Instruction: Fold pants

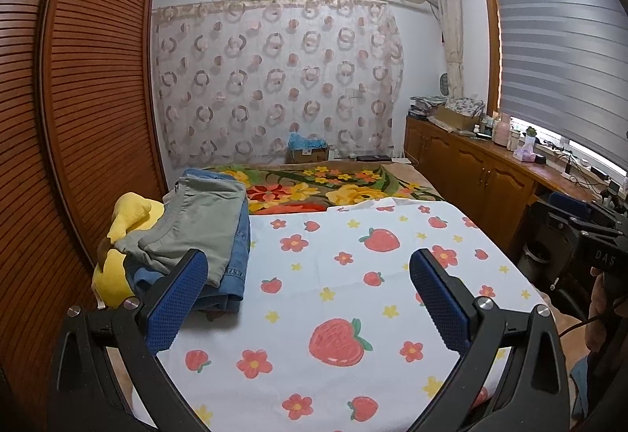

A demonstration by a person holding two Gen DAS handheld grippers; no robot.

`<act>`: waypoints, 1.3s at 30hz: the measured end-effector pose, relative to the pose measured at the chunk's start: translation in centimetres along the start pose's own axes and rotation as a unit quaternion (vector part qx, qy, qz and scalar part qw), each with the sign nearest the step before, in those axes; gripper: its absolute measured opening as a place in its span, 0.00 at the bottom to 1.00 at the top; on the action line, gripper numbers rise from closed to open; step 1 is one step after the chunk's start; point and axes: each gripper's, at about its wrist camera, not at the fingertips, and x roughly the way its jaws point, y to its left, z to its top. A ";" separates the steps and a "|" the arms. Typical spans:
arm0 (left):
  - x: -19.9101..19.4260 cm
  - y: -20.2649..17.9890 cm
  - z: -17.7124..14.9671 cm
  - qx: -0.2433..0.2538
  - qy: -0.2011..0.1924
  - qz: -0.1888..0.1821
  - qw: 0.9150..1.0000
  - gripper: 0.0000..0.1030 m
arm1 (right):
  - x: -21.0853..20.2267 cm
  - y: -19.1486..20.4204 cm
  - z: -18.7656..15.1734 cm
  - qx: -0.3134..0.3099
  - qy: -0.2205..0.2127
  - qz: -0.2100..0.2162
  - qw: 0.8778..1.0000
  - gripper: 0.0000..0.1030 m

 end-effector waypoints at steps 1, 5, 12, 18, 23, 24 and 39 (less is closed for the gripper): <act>0.0 0.0 0.0 0.000 0.000 0.000 1.000 1.00 | 0.1 -0.3 0.1 0.000 0.001 0.001 1.000 0.72; 0.0 0.0 0.0 0.001 0.000 0.000 1.000 1.00 | 0.2 -0.4 0.2 0.000 0.001 0.000 1.000 0.72; -0.1 0.1 -0.1 -0.002 -0.001 -0.003 1.000 1.00 | 0.4 -0.7 0.1 -0.001 0.000 0.000 1.000 0.72; -0.1 0.1 -0.1 -0.001 -0.002 -0.001 1.000 1.00 | 0.4 -0.8 0.0 0.000 -0.001 0.001 1.000 0.72; -0.1 0.2 -0.1 -0.001 -0.002 -0.001 1.000 1.00 | 0.4 -1.0 0.0 0.000 -0.001 0.000 1.000 0.72; -0.1 0.2 -0.2 -0.001 -0.002 -0.001 1.000 1.00 | 0.4 -0.9 0.0 -0.001 -0.002 0.000 1.000 0.72; -0.1 0.2 -0.2 -0.002 -0.001 -0.001 1.000 1.00 | 0.2 -0.7 0.0 -0.002 -0.004 -0.001 1.000 0.72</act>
